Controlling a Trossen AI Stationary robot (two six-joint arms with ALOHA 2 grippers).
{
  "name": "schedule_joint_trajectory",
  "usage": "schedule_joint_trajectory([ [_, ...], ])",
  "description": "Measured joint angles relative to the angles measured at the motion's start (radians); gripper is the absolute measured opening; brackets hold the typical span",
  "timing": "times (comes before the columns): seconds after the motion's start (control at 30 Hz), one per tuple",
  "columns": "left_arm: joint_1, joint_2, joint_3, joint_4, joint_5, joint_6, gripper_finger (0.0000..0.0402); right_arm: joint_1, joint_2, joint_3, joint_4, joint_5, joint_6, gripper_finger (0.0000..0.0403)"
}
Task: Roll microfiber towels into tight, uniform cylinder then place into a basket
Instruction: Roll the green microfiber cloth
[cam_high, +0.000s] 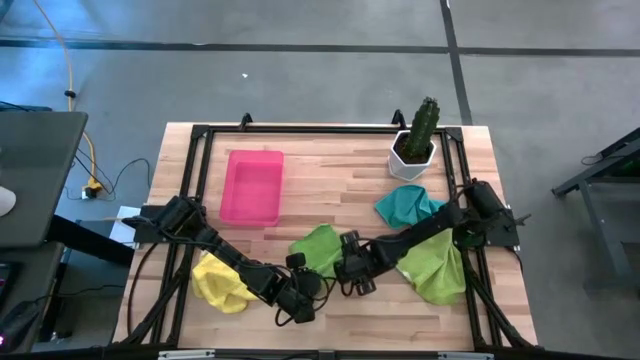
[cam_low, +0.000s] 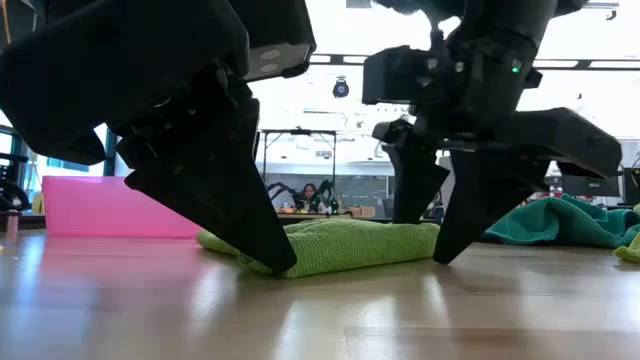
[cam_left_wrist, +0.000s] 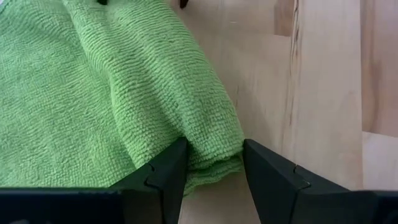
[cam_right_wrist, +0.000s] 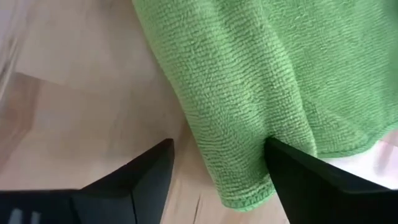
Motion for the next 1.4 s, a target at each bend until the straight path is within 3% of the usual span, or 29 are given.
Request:
schedule_joint_trajectory([
  [0.2,-0.004,0.0,0.0,-0.001,-0.001,0.001,0.0147,-0.02,0.029,0.004,-0.008,-0.061,0.001,0.0201],
  [0.57,-0.028,0.006,0.057,-0.087,-0.038,0.076,0.0147,-0.029,0.04,0.003,-0.022,-0.073,0.002,0.0015],
  [0.73,-0.037,0.006,0.114,-0.25,-0.038,0.053,0.0147,-0.044,0.04,0.006,-0.038,-0.113,0.048,0.0017],
  [0.97,-0.067,0.004,0.203,-0.396,-0.055,0.053,0.0147,-0.114,0.009,0.0,-0.075,-0.413,0.099,0.0005],
  [1.17,-0.084,0.002,0.252,-0.446,-0.163,0.054,0.0147,-0.218,-0.003,-0.007,-0.083,-0.748,0.184,0.0002],
  [1.4,-0.077,0.002,0.254,-0.375,-0.207,0.062,0.0147,-0.291,0.005,-0.006,-0.103,-0.887,0.292,0.0002],
])
